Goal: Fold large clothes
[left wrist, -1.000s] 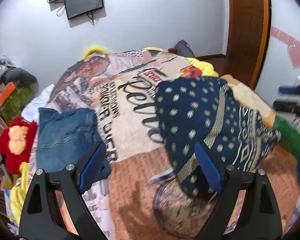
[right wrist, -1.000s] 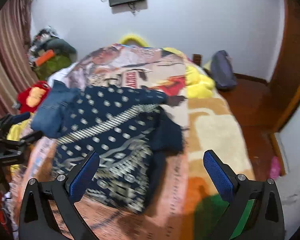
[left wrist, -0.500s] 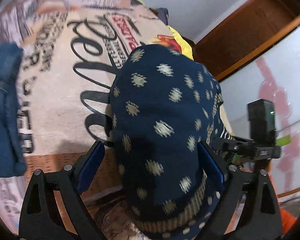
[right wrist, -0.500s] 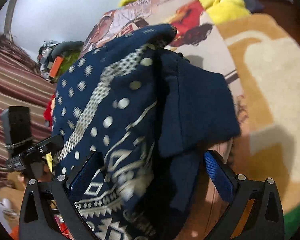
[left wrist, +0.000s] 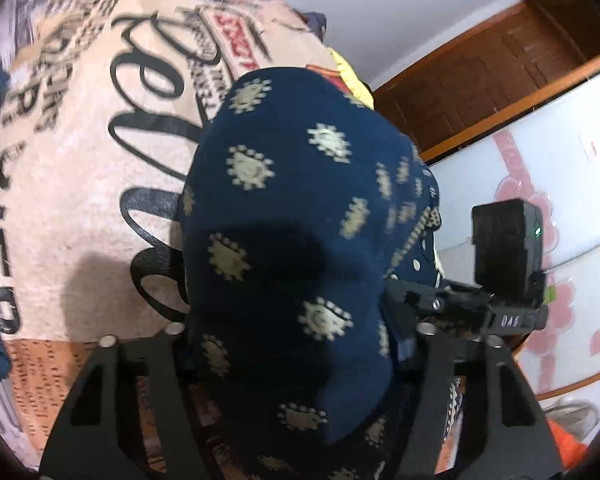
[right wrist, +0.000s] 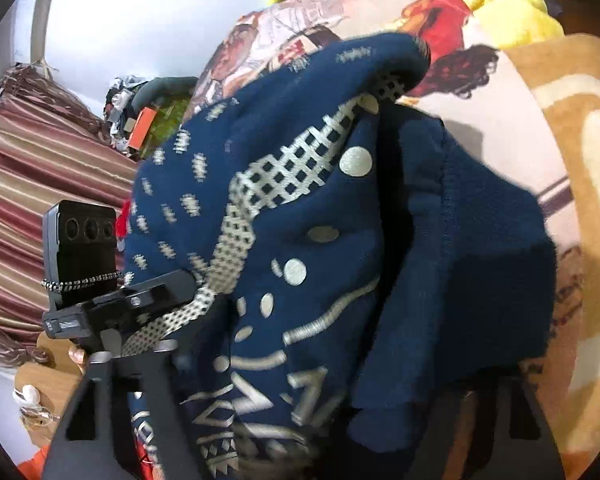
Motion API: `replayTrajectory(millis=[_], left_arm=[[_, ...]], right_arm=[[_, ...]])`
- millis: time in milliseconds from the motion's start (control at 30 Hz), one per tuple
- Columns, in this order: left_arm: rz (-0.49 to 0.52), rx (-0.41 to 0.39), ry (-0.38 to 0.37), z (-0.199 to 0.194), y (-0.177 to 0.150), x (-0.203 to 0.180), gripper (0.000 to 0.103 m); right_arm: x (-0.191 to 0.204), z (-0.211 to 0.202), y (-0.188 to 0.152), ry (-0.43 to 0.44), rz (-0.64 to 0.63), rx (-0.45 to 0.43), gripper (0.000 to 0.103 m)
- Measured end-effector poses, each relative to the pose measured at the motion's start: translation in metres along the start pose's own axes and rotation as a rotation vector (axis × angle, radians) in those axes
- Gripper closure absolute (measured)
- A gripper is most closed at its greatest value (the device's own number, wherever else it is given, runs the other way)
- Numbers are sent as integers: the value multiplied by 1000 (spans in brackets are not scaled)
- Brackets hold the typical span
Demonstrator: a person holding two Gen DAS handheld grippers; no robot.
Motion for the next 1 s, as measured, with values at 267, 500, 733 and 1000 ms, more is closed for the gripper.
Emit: replayTrajectory(millis=[267,500,733,1000], left_arm=[[112,-165,59,-80,-9,-27,57],[146,-341,142,-196,-15,-17,58],[95,-408,190,-262,-3,45,58],[-96,-345,217,-269,13,187,58]], right_arm=[[78,-26,0,20,-106,-66,80],[189,-28,26,31,-252,-152,80],[282,21,53,37,-331,-170,80],[323,143,94,3,-313,-52,80]])
Point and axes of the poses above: each gripper's, at about its wrist camera, not at the fingertips, and z roughly the way its jaws point, x to its left, y to its top, the point moved 4 cm from there along z, roughly the way its jaws point, and after that the axes turned 8 degrees about x, right-handed, at the moved point
